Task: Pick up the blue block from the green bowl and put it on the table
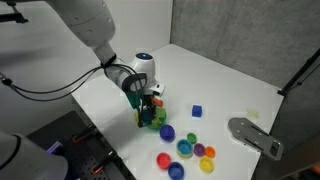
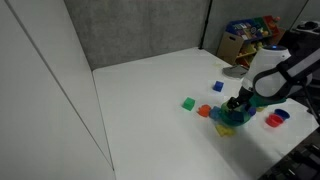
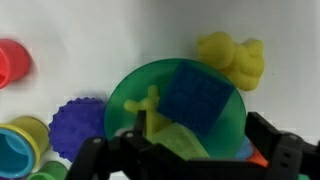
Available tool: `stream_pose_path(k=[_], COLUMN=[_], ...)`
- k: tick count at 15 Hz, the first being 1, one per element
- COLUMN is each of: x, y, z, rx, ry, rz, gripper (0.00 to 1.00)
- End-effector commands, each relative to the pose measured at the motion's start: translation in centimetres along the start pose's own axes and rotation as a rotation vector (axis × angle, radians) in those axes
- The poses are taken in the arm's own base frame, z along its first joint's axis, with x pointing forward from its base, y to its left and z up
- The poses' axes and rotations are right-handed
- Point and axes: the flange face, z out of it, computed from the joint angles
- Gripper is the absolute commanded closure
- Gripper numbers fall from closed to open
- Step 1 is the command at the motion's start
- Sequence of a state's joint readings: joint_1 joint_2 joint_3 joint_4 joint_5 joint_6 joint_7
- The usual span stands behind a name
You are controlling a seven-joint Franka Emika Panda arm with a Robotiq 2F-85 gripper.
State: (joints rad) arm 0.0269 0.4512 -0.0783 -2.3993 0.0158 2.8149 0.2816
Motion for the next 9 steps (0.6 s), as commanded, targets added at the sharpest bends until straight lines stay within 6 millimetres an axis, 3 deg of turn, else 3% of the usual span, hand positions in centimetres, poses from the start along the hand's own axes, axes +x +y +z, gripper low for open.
stream_pose_path(k=[1, 3, 5, 9], x=[1.2, 1.2, 1.1, 1.1], y=[-0.6, -0.8, -1.0, -1.2], z=[1.6, 2.4, 2.9, 1.8], rx=[-0.002, -0.004, 0.000, 0.010], ry=[-0.001, -0.014, -0.026, -0.026], rz=[0.056, 0.069, 0.074, 0.082], gripper=[0.00, 0.00, 0.25, 0.57])
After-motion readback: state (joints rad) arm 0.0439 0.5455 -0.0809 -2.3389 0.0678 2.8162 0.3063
